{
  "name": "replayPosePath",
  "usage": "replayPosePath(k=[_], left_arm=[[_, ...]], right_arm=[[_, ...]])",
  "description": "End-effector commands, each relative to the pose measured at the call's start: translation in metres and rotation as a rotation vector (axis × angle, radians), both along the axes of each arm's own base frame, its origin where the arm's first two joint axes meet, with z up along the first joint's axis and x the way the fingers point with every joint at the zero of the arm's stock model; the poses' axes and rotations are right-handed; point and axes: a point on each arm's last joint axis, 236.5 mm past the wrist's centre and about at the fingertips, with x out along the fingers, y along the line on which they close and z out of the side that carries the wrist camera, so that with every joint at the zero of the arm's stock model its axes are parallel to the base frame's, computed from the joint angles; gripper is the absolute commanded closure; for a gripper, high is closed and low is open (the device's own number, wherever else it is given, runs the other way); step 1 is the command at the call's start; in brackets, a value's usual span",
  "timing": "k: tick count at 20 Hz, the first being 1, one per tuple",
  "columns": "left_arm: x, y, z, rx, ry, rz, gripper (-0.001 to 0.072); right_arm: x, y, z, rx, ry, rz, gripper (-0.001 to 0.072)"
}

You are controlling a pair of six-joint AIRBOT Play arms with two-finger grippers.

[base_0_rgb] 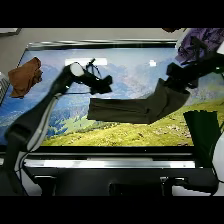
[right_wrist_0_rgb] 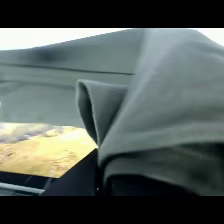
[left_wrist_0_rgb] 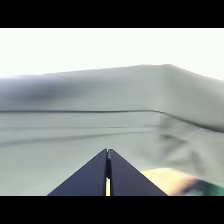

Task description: Fold the clothes and pants, and hang the long-sleeved shirts on hangers.

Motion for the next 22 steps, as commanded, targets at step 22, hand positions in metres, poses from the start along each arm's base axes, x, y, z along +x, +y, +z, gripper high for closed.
replayPosePath(k=[22], left_arm=[[-0.02,0.262,0.109,0.386,-0.088,0.286,0.069]], right_arm=[[0.019,0.312,-0.107,0.41,0.031,0.218,0.0464]])
